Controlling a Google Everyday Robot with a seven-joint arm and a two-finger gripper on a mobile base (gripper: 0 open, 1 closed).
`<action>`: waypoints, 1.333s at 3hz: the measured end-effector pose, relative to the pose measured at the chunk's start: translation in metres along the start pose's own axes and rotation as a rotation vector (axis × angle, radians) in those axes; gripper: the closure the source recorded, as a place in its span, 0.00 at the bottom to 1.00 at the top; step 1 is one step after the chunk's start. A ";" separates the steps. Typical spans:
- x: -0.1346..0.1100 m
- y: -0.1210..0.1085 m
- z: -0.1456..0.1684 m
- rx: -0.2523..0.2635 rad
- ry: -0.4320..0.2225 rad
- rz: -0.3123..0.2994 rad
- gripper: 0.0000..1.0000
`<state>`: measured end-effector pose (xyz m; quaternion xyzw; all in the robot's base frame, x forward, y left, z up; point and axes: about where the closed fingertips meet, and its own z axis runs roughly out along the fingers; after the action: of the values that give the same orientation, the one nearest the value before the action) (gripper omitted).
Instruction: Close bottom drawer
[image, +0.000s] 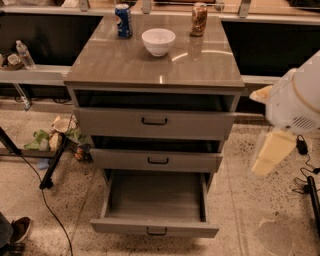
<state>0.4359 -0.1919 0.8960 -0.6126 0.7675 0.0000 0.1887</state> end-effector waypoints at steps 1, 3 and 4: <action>0.005 0.027 0.062 -0.014 -0.035 -0.015 0.00; 0.014 0.065 0.155 0.013 0.001 -0.003 0.00; 0.014 0.064 0.161 0.012 -0.001 -0.004 0.00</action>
Offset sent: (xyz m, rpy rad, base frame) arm 0.0253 0.0683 -0.2341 -0.0021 -0.1775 -0.0642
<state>0.4194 -0.1520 0.7275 -0.6131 0.7660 -0.0046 0.1930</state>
